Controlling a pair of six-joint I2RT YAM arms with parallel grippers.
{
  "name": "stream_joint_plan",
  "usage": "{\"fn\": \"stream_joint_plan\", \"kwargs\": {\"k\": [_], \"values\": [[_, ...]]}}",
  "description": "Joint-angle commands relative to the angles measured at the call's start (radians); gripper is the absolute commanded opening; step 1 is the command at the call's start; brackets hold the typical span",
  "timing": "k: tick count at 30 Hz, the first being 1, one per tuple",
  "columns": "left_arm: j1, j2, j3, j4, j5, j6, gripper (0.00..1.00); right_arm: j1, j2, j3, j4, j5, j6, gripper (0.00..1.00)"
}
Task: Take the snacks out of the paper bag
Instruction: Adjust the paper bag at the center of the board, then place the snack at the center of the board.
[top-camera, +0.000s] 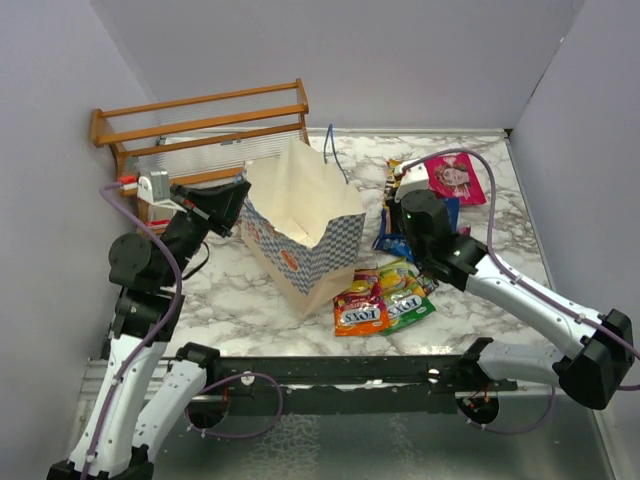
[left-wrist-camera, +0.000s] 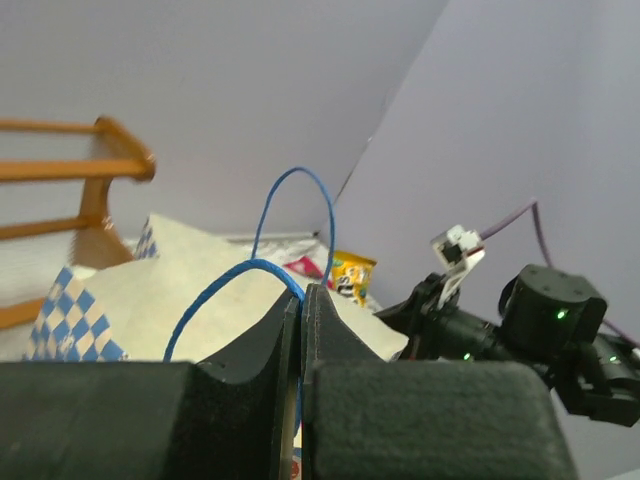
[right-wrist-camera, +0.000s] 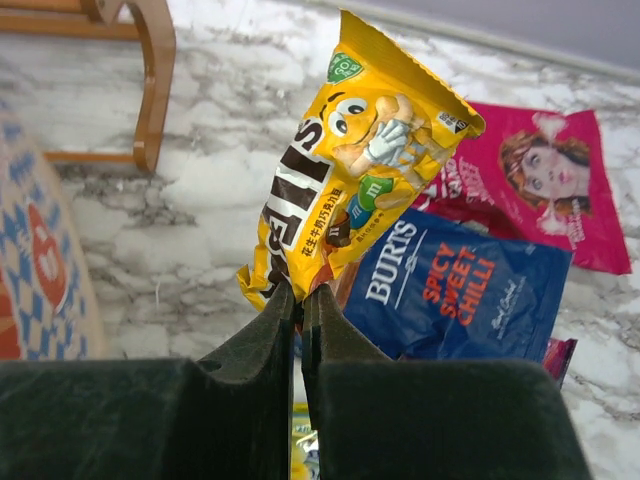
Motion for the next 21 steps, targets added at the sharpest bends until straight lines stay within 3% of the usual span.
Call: {"fn": "stream_joint_plan", "kwargs": {"k": [1, 7, 13, 21], "values": [[-0.004, -0.122, -0.116, -0.229, -0.123, 0.072, 0.0, -0.011, -0.005, -0.033, -0.077, -0.136, 0.058, 0.04], [-0.005, -0.219, -0.145, -0.362, -0.205, 0.105, 0.05, -0.016, 0.053, -0.073, -0.143, -0.239, 0.077, 0.07], [-0.005, -0.172, -0.036, -0.513, -0.317, 0.199, 0.05, -0.025, 0.147, -0.088, -0.248, -0.29, 0.144, 0.09], [-0.005, -0.111, 0.055, -0.625, -0.419, 0.29, 0.07, -0.034, 0.171, -0.123, -0.266, -0.333, 0.204, 0.1]]}}
